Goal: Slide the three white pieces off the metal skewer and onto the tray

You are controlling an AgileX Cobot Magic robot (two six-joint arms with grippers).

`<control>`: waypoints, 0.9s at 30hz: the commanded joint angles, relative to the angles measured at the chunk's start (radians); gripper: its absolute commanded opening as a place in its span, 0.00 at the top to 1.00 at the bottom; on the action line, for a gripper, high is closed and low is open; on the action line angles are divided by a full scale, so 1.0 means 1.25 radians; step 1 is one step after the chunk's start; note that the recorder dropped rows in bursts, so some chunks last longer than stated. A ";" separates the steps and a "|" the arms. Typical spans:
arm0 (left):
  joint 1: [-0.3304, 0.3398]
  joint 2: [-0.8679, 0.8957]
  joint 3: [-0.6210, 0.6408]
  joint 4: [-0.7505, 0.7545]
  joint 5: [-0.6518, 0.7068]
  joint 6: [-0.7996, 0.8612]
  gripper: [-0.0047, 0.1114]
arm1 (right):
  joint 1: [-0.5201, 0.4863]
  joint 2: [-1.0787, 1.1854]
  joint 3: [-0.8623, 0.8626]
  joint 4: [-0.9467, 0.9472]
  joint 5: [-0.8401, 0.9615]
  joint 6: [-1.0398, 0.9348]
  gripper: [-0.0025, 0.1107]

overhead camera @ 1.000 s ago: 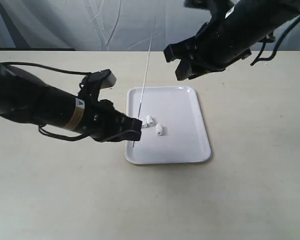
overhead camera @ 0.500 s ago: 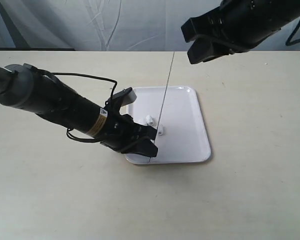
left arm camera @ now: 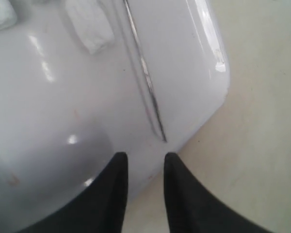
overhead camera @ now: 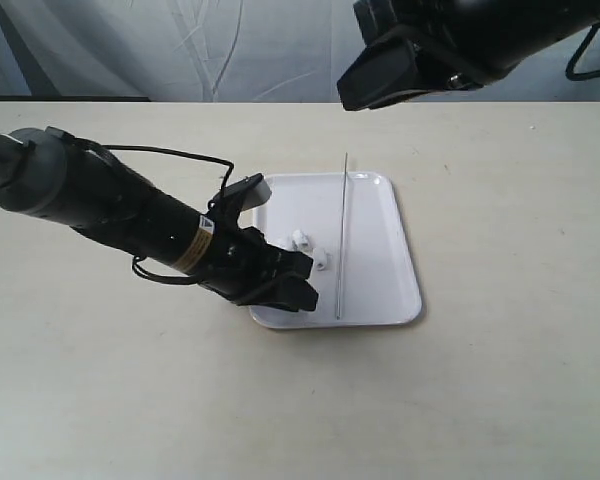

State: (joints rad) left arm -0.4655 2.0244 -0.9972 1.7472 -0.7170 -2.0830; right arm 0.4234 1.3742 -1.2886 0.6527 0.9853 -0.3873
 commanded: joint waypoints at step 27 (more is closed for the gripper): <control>0.654 -0.824 0.132 -0.164 -0.403 0.421 0.73 | -0.003 -0.491 -0.003 -0.160 -0.246 -0.059 0.80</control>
State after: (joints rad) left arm 0.3141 1.1601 -0.8402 1.6378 -1.2075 -1.6174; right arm 0.4234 0.8519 -1.2886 0.4806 0.7708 -0.4595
